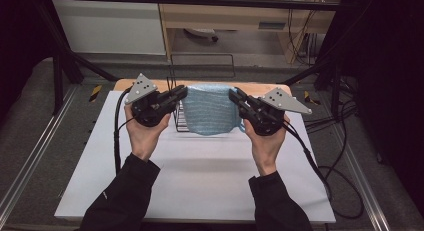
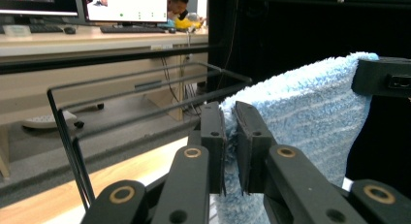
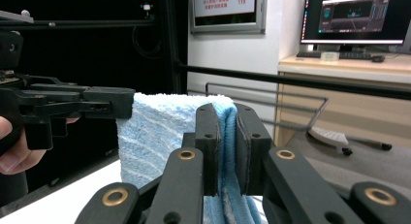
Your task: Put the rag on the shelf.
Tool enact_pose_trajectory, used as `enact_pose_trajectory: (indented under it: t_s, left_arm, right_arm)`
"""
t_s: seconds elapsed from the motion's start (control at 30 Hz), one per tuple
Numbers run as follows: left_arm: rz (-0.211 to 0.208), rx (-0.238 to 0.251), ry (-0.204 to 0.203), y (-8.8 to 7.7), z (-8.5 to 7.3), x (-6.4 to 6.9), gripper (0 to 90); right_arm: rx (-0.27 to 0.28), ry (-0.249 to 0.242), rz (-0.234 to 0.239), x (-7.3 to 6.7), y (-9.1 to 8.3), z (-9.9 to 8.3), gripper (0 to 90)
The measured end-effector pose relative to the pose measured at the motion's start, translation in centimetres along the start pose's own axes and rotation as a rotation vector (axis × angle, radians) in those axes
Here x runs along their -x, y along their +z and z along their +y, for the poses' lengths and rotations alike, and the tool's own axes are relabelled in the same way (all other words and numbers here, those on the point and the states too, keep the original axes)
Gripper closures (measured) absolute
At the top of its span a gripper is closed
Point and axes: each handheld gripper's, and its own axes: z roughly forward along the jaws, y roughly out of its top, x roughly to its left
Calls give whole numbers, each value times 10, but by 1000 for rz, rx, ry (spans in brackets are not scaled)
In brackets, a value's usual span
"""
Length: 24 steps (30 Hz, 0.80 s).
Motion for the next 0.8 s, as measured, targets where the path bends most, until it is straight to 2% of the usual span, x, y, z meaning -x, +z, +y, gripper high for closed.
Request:
enact_pose_trajectory:
  t_s: [0.3,0.8]
  left_arm:
    - [7,59,0,-1,14,-6,830]
    - [27,111,6,-2,41,-16,831]
  right_arm:
    - [35,-13,-10,-4,7,19,821]
    - [69,-44,-26,-5,22,48,822]
